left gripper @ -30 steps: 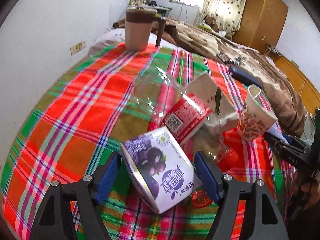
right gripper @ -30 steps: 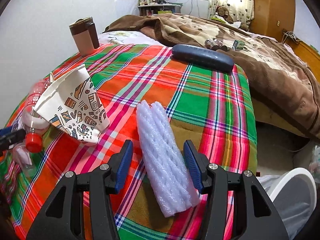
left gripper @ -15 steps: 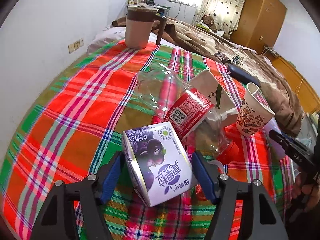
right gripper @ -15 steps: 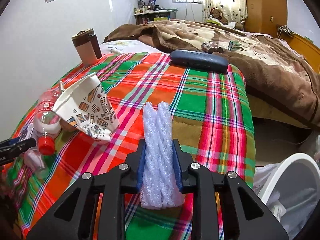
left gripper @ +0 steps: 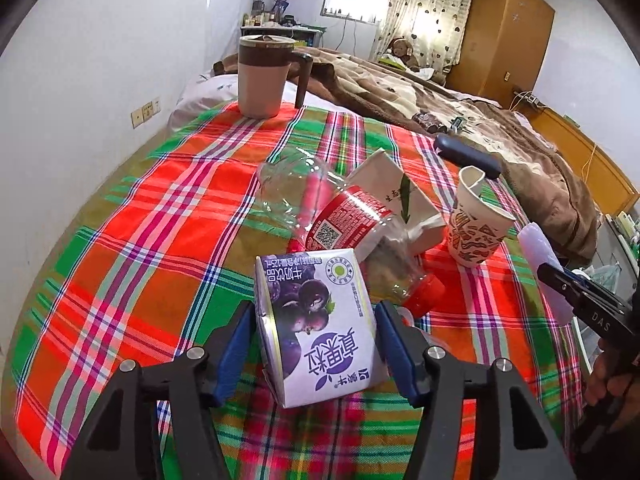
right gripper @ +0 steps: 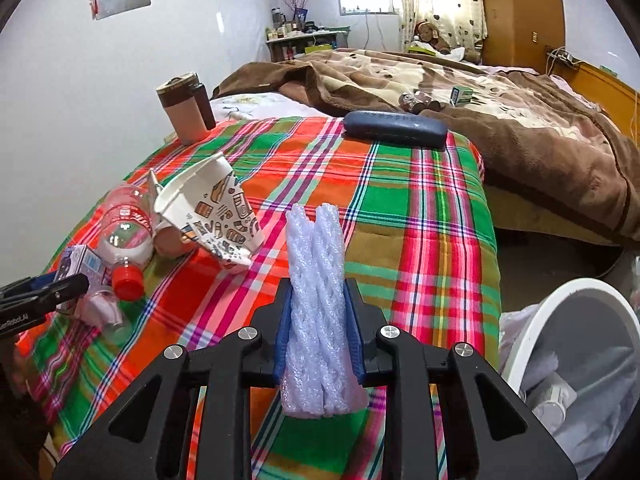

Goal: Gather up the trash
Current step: 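Carry the foam net and juice box over the white bin and release both, then move both open tools back over the trash on the bed, then grasp the patterned paper cup with the right tool while the left tool grasps the clear yogurt cup, then carry the paper cup and yogurt cup over the white bin with both tools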

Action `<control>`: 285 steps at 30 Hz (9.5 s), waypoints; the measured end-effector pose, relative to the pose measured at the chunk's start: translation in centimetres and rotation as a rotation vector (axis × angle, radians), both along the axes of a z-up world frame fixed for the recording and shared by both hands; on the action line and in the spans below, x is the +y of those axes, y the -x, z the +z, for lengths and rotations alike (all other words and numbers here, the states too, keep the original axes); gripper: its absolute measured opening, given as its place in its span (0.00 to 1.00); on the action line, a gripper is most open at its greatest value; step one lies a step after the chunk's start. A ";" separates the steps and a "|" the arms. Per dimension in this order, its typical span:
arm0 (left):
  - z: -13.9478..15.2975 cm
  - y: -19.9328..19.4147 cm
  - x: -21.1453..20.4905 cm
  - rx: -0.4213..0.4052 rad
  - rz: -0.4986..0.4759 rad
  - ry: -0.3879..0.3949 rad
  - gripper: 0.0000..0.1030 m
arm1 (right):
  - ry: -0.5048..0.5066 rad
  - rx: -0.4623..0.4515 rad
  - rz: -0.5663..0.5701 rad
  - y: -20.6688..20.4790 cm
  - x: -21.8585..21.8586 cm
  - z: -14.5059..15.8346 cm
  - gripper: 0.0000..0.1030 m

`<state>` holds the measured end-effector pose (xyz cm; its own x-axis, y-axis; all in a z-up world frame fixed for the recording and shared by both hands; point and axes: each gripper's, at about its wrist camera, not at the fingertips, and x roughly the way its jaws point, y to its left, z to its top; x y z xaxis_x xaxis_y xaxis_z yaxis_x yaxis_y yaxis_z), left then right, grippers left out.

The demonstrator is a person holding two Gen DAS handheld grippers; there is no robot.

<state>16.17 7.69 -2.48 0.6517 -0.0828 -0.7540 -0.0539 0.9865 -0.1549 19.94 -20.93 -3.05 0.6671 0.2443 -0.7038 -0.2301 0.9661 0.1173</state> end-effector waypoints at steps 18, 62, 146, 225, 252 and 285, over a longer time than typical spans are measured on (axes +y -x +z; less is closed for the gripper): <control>3.9 3.3 -5.5 -0.108 -0.134 -0.028 0.59 | -0.059 -0.073 -0.060 4.2 -2.0 2.2 0.24; 6.7 5.4 -28.7 -0.194 -0.628 -0.016 0.60 | -0.083 -0.100 -0.493 12.6 -15.9 2.8 0.24; 3.4 4.8 -12.3 -0.145 -0.244 -0.035 0.65 | -0.072 -0.071 -0.270 10.1 -6.7 1.4 0.51; -3.3 -1.1 0.3 0.025 -0.124 -0.029 0.65 | -0.096 -0.024 0.067 -0.1 5.9 -0.6 0.07; -0.5 1.6 -1.1 -0.047 -0.163 0.036 0.42 | -0.132 -0.074 0.048 2.2 4.2 0.8 0.07; -2.0 0.7 -0.2 -0.007 -0.146 0.098 0.42 | 0.096 -0.135 0.196 -2.1 10.4 0.1 0.44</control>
<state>15.47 7.49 -4.45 0.6326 -0.2503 -0.7329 0.0907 0.9638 -0.2509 21.99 -10.56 -2.92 0.7033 0.3143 -0.6377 -0.4210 0.9069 -0.0173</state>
